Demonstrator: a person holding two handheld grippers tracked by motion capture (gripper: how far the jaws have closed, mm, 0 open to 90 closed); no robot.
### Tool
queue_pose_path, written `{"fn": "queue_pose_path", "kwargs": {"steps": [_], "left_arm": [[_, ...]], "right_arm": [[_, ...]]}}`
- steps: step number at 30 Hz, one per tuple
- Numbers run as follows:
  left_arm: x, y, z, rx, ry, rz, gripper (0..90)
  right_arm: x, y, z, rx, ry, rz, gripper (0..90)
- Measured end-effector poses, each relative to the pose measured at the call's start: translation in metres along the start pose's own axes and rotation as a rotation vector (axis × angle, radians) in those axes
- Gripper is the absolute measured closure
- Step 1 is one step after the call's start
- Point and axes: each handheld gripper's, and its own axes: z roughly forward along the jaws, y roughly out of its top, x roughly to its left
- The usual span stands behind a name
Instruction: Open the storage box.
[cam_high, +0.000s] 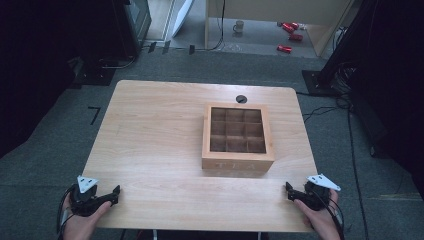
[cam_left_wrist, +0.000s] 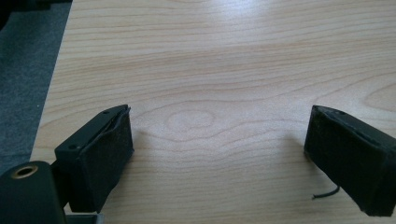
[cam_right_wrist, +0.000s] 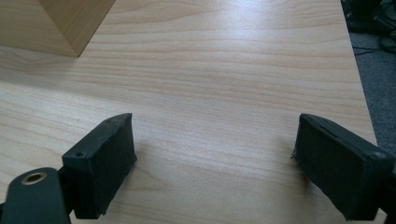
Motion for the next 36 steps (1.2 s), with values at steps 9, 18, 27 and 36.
{"fn": "queue_pose_path", "kwargs": {"steps": [9,18,27,36], "left_arm": [[-0.041,0.019,-0.003,-0.062,-0.076,0.025,8.9],[-0.085,0.034,0.003,-0.079,-0.168,0.1,9.0],[-0.123,0.048,0.011,-0.094,-0.265,0.156,9.5],[-0.158,0.063,0.018,-0.112,-0.346,0.189,14.1]], "right_arm": [[0.0,0.0,0.0,0.001,0.002,0.0,12.2],[0.0,0.0,0.0,0.001,0.002,0.0,12.3],[0.0,0.0,0.0,0.002,0.004,-0.001,12.4],[0.001,0.004,-0.002,0.01,0.053,0.031,14.3]]}}
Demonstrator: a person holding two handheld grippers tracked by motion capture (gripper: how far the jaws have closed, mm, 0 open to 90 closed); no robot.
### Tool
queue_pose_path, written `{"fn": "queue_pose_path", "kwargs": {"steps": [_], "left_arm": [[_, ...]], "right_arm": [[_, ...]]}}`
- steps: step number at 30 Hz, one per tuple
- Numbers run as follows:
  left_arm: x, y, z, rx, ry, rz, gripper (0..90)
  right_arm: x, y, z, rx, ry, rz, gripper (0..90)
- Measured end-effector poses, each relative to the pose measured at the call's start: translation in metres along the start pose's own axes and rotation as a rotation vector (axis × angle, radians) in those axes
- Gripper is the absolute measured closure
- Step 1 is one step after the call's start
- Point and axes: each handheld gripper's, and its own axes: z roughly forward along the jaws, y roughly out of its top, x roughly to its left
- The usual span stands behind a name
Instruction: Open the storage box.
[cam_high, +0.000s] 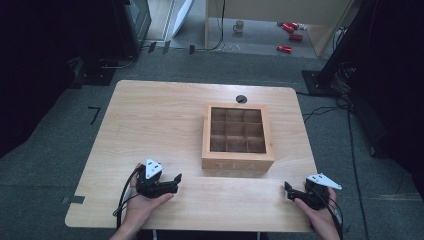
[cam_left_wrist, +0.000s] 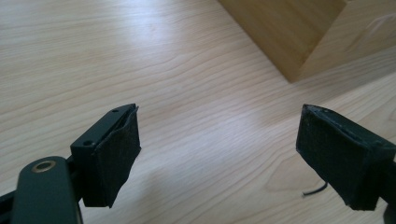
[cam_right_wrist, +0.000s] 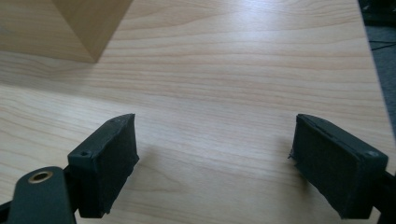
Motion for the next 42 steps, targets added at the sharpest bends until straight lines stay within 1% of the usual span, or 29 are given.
{"fn": "queue_pose_path", "kwargs": {"steps": [4,8,11,13,15,17,18,20,24,28,31,32,33,34,35,37,41,42], "left_arm": [[-0.009,0.007,0.006,-0.004,-0.032,0.007,15.4],[-0.018,0.012,0.013,-0.005,-0.06,0.013,17.4],[-0.027,0.014,0.02,-0.007,-0.076,0.028,23.6],[-0.032,0.016,0.023,-0.005,-0.086,0.033,24.9],[-0.037,0.018,0.027,-0.01,-0.093,0.032,28.1],[-0.04,0.02,0.03,-0.019,-0.104,0.026,34.6],[-0.041,0.021,0.031,-0.019,-0.11,0.024,34.6],[-0.044,0.024,0.034,-0.023,-0.119,0.022,38.1],[-0.046,0.027,0.039,-0.03,-0.128,0.008,47.1],[-0.048,0.031,0.041,-0.045,-0.152,0.004,56.5],[-0.047,0.033,0.043,-0.05,-0.159,-0.009,60.6],[-0.046,0.034,0.044,-0.054,-0.163,-0.013,63.3],[-0.044,0.035,0.044,-0.061,-0.19,-0.027,66.8],[-0.043,0.035,0.044,-0.064,-0.209,-0.03,68.6],[-0.043,0.036,0.044,-0.065,-0.221,-0.023,70.1],[-0.043,0.036,0.044,-0.07,-0.229,-0.016,73.7],[-0.042,0.038,0.044,-0.069,-0.242,-0.016,73.1],[-0.041,0.039,0.044,-0.07,-0.249,-0.016,73.1]], "right_arm": [[0.005,0.003,0.0,-0.003,0.005,-0.007,14.4],[0.008,0.008,-0.003,-0.03,0.013,0.003,14.9],[0.013,0.014,-0.005,-0.054,0.021,0.018,15.2],[0.014,0.014,-0.005,-0.058,0.024,0.018,15.3],[0.016,0.017,-0.006,-0.064,0.029,0.023,15.5],[0.021,0.021,-0.005,-0.073,0.036,0.021,16.0],[0.021,0.021,-0.005,-0.073,0.036,0.021,16.0],[0.024,0.024,-0.004,-0.081,0.043,0.014,16.3],[0.03,0.031,-0.002,-0.09,0.055,0.012,17.1],[0.038,0.037,0.0,-0.098,0.063,-0.002,18.0],[0.043,0.04,0.003,-0.095,0.071,-0.007,18.7],[0.046,0.04,0.004,-0.094,0.073,-0.011,19.0],[0.047,0.041,0.005,-0.095,0.076,-0.02,19.2],[0.05,0.042,0.007,-0.097,0.079,-0.025,19.6],[0.051,0.043,0.007,-0.097,0.081,-0.027,19.7],[0.056,0.048,0.011,-0.105,0.09,-0.034,20.7],[0.06,0.053,0.013,-0.112,0.101,-0.028,22.9],[0.06,0.054,0.014,-0.111,0.111,-0.031,22.7]]}}
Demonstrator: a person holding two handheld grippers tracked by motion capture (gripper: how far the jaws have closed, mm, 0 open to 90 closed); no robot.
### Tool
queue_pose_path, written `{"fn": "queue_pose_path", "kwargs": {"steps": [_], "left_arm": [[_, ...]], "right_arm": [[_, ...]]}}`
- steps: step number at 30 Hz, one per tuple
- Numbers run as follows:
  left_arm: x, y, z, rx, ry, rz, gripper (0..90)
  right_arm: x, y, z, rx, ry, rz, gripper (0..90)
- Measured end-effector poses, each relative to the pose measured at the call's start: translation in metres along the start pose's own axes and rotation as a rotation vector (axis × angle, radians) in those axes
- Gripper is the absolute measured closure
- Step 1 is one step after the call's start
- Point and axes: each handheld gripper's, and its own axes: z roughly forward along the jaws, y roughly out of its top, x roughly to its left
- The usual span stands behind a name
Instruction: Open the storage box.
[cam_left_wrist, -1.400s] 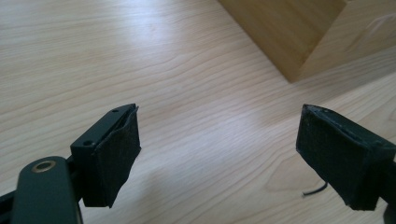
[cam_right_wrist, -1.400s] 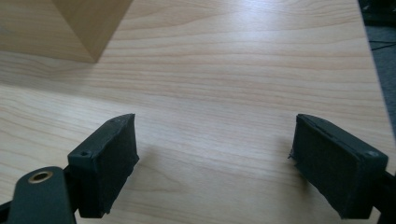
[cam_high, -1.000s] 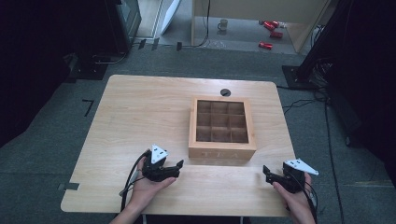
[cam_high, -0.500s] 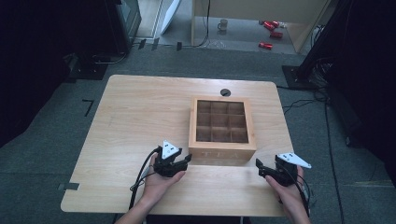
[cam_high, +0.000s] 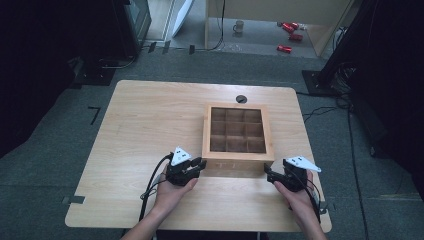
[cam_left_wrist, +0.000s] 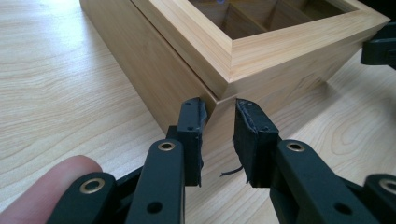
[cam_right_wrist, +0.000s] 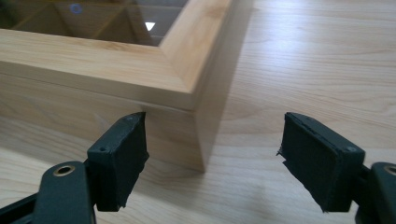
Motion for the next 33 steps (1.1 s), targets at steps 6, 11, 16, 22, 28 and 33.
{"fn": "queue_pose_path", "kwargs": {"steps": [6,11,16,22,28,33], "left_arm": [[0.002,0.003,-0.002,-0.001,-0.016,0.007,73.7],[0.003,0.005,-0.002,0.002,-0.021,0.009,73.7],[0.003,0.006,-0.002,-0.003,-0.023,0.013,73.5],[0.003,0.009,-0.003,-0.01,-0.028,0.018,73.3],[0.005,0.008,-0.006,-0.037,0.0,0.037,66.1],[0.016,-0.003,-0.013,-0.028,0.039,0.039,57.0]], "right_arm": [[0.009,0.003,0.004,-0.001,0.037,-0.035,25.1],[0.01,0.004,0.004,-0.009,0.045,-0.043,25.9],[0.009,0.005,0.001,-0.043,0.042,-0.037,26.6],[0.01,0.009,0.001,-0.048,0.05,-0.018,26.8],[0.016,0.01,0.0,-0.078,-0.006,-0.062,25.7],[0.018,0.012,-0.001,-0.09,-0.016,-0.066,25.8]]}}
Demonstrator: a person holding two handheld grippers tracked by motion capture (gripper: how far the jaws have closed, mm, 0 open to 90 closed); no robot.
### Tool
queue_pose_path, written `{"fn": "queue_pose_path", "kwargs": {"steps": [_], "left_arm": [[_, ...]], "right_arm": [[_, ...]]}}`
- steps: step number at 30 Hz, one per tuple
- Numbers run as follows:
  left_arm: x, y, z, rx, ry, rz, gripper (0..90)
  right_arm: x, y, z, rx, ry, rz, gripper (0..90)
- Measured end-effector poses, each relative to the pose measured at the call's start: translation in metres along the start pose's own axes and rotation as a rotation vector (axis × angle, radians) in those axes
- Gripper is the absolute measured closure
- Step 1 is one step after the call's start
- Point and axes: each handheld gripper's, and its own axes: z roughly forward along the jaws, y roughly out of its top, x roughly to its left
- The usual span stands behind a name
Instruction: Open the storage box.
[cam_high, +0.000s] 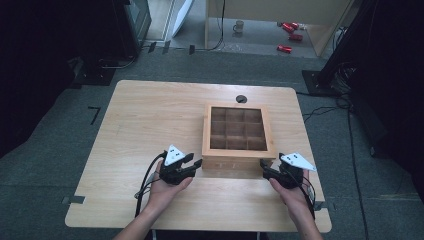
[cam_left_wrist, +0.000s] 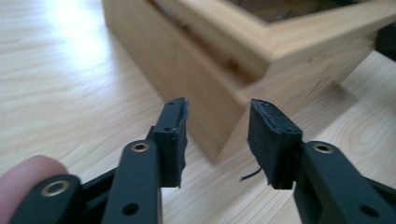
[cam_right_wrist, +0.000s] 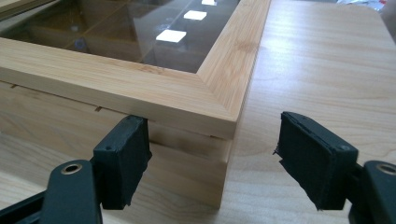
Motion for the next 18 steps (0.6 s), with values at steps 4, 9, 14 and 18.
{"fn": "queue_pose_path", "kwargs": {"steps": [4,9,14,18], "left_arm": [[0.011,-0.014,-0.009,0.026,0.02,-0.002,49.8],[0.02,-0.03,-0.02,0.058,0.063,0.013,39.8],[0.02,-0.039,-0.026,0.117,0.091,0.055,28.9],[0.022,-0.042,-0.022,0.155,0.11,0.052,20.3]], "right_arm": [[-0.001,0.005,-0.001,-0.012,0.002,-0.011,25.7],[-0.001,0.016,-0.004,-0.041,0.003,-0.017,25.8],[0.0,0.027,-0.006,-0.064,0.0,-0.027,25.8],[-0.001,0.036,-0.007,-0.08,-0.003,-0.039,25.8]]}}
